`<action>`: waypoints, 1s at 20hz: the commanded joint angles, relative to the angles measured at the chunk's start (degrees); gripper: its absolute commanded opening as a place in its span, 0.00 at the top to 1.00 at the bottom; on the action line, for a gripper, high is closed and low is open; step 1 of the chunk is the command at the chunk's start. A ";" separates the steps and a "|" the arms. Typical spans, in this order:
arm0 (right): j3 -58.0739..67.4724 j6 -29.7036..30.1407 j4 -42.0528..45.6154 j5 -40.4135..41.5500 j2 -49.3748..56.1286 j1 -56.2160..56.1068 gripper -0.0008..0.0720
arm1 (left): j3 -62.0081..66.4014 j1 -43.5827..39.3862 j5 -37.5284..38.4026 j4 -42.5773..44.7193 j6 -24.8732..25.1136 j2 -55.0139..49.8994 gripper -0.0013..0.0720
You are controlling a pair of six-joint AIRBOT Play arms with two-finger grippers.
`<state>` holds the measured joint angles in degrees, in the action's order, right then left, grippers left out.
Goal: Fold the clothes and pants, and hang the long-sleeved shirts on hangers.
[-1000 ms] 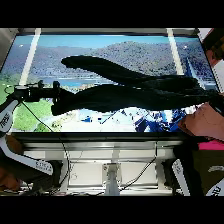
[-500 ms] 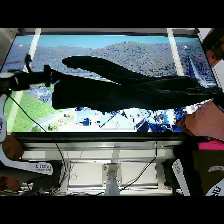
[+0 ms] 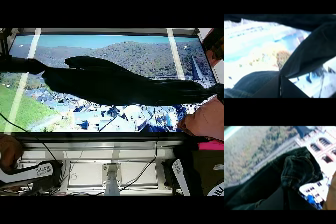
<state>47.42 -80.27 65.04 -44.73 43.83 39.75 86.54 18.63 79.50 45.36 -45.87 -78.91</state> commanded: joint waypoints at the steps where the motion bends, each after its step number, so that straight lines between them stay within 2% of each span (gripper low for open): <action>1: 1.33 -4.39 14.67 -13.46 -0.02 0.02 0.96 | 0.52 0.04 14.23 6.75 1.79 1.90 0.96; 4: 1.42 -5.22 26.47 -19.85 -0.13 0.02 0.96 | 0.50 0.04 20.52 15.72 1.77 1.81 0.96; 6: 2.08 -5.18 31.85 -23.34 -0.11 0.02 0.96 | 0.44 0.04 22.73 18.01 1.77 1.81 0.96; 9: 3.61 -4.81 37.99 -29.86 -0.09 0.02 0.96 | -0.98 -0.13 26.60 18.71 1.79 1.90 0.96; 13: 4.57 -4.09 41.99 -33.97 -0.13 0.02 0.96 | -4.76 -3.52 26.64 26.38 1.81 1.88 0.96; 14: 4.57 -4.09 42.16 -33.94 -0.13 0.02 0.96 | -6.43 -5.01 26.64 26.23 2.58 1.88 0.96; 15: 4.57 -4.09 42.16 -33.70 -0.07 0.02 0.96 | -8.39 -7.04 26.64 26.21 5.62 1.88 0.96; 17: 4.57 -4.07 42.16 -33.42 -0.07 0.02 0.96 | -11.78 -10.95 26.62 26.23 14.43 1.86 0.96; 20: 4.55 -3.54 42.49 -33.27 -0.07 0.02 0.96 | -14.67 -16.61 26.67 24.55 15.21 2.14 0.96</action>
<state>51.90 -84.36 106.54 -77.52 43.75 39.75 74.98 6.94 105.51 70.65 -34.61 -76.99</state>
